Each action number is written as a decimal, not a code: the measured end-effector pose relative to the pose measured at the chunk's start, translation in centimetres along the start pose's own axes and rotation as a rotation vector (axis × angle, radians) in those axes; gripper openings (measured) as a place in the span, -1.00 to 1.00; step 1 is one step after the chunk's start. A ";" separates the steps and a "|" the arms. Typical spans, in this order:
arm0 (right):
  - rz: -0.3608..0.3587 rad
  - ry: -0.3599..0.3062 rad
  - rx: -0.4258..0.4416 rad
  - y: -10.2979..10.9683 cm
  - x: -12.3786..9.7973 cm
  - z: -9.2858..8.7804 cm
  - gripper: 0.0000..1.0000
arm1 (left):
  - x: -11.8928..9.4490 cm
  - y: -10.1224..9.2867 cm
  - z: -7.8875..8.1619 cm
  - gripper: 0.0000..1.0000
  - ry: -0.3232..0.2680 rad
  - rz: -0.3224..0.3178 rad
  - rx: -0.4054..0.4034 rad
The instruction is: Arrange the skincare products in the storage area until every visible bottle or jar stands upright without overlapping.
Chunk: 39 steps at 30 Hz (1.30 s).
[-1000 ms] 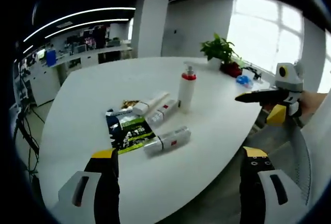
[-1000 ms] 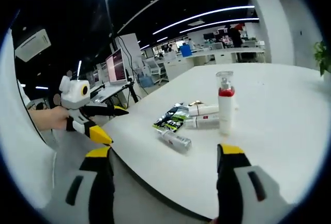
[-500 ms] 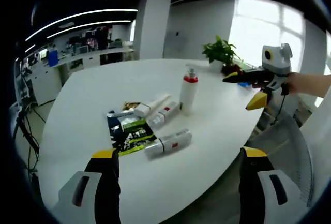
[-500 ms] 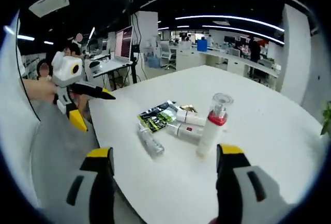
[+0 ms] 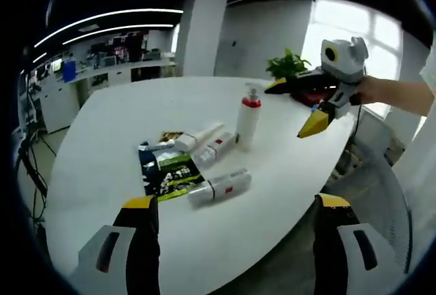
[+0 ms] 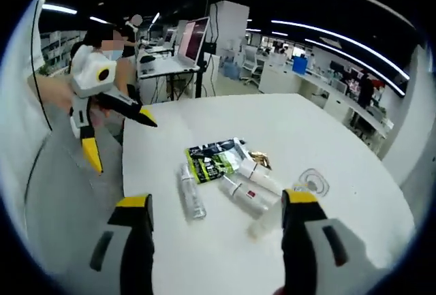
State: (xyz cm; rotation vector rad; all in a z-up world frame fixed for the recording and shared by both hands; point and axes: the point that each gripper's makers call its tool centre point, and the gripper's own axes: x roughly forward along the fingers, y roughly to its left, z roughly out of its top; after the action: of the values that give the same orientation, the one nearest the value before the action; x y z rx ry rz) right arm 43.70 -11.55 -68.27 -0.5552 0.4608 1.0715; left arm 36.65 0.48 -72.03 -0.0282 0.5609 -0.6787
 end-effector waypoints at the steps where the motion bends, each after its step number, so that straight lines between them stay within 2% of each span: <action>1: 0.006 0.013 -0.022 -0.1 0.4 0.0 0.53 | 0.0 -0.1 -0.1 0.84 0.003 -0.006 -0.002; 4: 0.015 0.065 -0.083 -0.6 1.6 0.0 0.42 | 0.1 -0.1 -0.1 0.82 0.001 -0.009 -0.007; 7: 0.008 0.156 -0.231 -1.7 3.2 -0.4 0.26 | 0.1 -0.1 -0.1 0.81 -0.002 -0.011 -0.014; 11: 0.062 0.196 -0.294 -1.9 5.8 -0.7 0.26 | 0.1 -0.1 0.1 0.81 -0.012 -0.013 -0.022; 13: 0.070 0.222 -0.303 -2.1 6.8 -1.0 0.20 | 0.1 -0.1 0.1 0.81 -0.013 -0.015 -0.025; 14: 0.074 0.229 -0.306 -2.2 7.5 -0.9 0.11 | 0.1 -0.1 0.1 0.81 -0.014 -0.015 -0.028; 17: 0.074 0.210 -0.312 -2.7 9.1 -0.5 -0.10 | 0.1 0.2 0.0 0.79 -0.014 -0.011 -0.039; 19: 0.082 0.222 -0.321 -2.9 9.9 -0.6 -0.10 | 0.1 0.4 0.0 0.79 -0.018 -0.005 -0.044; 26: 0.166 0.332 -0.398 -2.4 12.4 -2.6 -0.14 | 0.1 0.6 0.1 0.77 -0.031 -0.004 -0.070; 33: 0.229 0.402 -0.474 -1.9 14.8 -3.7 -0.25 | 0.1 0.6 0.1 0.74 -0.029 -0.005 -0.075; 36: 0.262 0.413 -0.480 -1.6 15.7 -4.3 -0.36 | 0.1 0.6 0.1 0.74 -0.029 -0.005 -0.081; 39: 0.296 0.443 -0.528 -1.6 16.3 -5.0 -0.42 | 0.1 0.7 0.0 0.73 -0.028 -0.003 -0.082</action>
State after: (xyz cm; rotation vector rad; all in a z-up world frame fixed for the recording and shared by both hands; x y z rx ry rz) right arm 51.34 -4.09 -81.60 -1.2354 0.6629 1.3673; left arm 37.14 0.95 -72.20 -0.1151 0.5619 -0.6570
